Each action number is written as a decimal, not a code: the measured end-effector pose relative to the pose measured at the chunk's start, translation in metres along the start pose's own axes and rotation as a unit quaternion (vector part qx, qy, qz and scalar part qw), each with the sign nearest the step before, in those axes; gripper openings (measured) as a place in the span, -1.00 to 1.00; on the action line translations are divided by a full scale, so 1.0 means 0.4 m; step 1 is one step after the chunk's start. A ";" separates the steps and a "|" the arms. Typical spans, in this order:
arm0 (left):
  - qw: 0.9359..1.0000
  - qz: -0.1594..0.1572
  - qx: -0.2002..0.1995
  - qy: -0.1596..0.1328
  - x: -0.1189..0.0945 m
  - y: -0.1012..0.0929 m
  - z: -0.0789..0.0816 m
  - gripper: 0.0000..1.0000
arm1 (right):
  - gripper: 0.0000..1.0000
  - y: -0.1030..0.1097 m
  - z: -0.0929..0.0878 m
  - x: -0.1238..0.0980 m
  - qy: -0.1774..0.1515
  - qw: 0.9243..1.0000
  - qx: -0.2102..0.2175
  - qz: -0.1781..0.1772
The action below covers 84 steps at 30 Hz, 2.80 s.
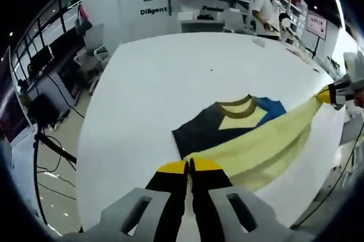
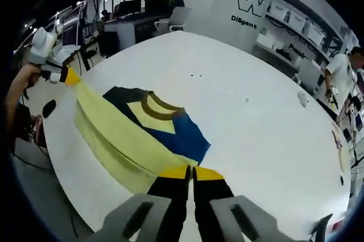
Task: Fold the garment on the visible template until the final outline fits inside the template.
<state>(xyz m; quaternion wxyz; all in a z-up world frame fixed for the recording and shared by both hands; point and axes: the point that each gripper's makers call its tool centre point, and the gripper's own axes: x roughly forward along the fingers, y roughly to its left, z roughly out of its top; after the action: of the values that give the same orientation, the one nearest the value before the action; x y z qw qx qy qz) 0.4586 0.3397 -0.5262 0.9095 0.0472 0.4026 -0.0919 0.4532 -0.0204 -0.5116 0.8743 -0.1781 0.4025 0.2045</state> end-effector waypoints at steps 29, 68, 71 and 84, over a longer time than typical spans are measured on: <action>0.999 0.008 -0.037 0.015 0.189 -0.006 0.014 -0.95 | -1.00 -0.081 0.007 0.203 0.023 0.999 0.035 -0.011; 0.999 0.005 -0.020 0.027 0.284 0.007 -0.041 -0.91 | -1.00 -0.094 -0.071 0.341 0.036 0.998 0.056 0.004; 0.999 0.012 0.032 0.015 0.269 0.007 -0.033 -0.69 | -0.85 -0.114 -0.062 0.330 0.016 0.999 0.040 -0.014; 0.986 -0.056 0.143 -0.066 0.237 -0.031 0.006 0.21 | -0.17 -0.086 -0.083 0.283 -0.020 0.999 -0.042 0.009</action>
<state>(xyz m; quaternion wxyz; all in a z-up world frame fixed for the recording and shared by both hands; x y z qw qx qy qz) 0.5204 0.3148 -0.5950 0.9116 0.1480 0.3262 -0.2018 0.5165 -0.0412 -0.6147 0.8723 -0.2065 0.3775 0.2322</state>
